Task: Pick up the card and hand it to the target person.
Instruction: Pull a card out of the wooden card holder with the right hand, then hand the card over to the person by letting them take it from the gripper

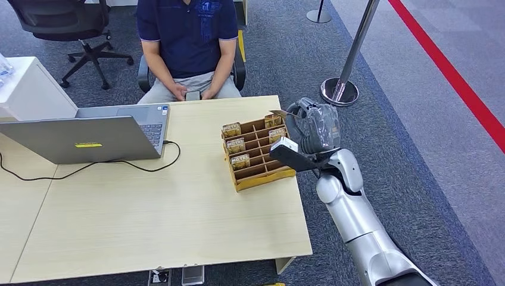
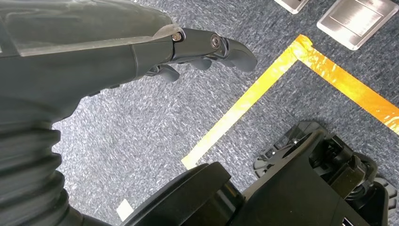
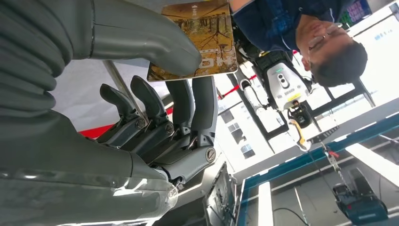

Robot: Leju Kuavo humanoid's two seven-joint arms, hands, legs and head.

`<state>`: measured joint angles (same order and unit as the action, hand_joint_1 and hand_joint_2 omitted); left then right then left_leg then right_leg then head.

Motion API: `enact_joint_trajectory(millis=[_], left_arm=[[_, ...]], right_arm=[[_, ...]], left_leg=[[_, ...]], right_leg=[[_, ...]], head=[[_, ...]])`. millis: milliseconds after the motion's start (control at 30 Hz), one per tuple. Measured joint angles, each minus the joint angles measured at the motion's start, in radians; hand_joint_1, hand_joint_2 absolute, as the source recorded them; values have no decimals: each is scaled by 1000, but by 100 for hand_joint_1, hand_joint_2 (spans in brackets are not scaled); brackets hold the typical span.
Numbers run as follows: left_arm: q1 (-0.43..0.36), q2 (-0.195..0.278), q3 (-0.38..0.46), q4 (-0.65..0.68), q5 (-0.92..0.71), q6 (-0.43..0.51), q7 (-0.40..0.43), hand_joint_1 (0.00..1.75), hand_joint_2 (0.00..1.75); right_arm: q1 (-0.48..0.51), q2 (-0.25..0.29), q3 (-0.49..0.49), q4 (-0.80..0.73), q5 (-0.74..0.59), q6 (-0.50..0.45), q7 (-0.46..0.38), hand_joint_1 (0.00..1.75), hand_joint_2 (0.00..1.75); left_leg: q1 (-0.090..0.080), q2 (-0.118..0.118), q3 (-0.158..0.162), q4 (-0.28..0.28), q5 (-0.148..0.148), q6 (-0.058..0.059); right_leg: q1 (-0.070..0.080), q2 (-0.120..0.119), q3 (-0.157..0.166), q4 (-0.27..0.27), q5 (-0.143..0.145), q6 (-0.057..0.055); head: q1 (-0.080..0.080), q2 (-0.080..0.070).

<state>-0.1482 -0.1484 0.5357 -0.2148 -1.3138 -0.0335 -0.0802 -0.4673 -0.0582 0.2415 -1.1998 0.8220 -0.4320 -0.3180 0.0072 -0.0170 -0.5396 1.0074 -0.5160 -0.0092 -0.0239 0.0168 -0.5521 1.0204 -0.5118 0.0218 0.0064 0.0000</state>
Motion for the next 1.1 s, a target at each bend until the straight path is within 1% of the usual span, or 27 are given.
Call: enact_joint_trajectory(millis=[167,367,700,867,1100], left_arm=[[-3,0,0,0,-2,-1,-1,0,175],[-7,0,-3,0,-5,0,-17,0,175],[-13,0,-8,2,-5,7,-12,0,175],[-14,-1,-10,3,-5,12,-11,0,175],[-16,-1,-16,3,-9,16,-9,0,175]], right_arm=[[-32,19,2,27,-24,-8,-15,155,175],[-91,52,9,98,-47,-9,-29,155,175],[-223,136,56,281,-68,-9,-45,155,175],[-255,173,73,344,-67,-9,-39,155,175],[-304,222,102,441,-57,-16,-31,155,175]], left_leg=[[0,0,0,0,0,0],[0,0,0,0,0,0],[0,-1,-2,0,1,0],[0,-1,-3,0,1,0],[0,-1,-2,0,1,0]], right_leg=[[0,0,0,0,0,0],[0,0,0,0,0,0],[0,-1,-2,1,0,0],[0,0,-2,1,0,0],[0,-1,-2,1,0,0]], head=[[0,0],[1,0],[-2,0],[2,0],[-1,0]])
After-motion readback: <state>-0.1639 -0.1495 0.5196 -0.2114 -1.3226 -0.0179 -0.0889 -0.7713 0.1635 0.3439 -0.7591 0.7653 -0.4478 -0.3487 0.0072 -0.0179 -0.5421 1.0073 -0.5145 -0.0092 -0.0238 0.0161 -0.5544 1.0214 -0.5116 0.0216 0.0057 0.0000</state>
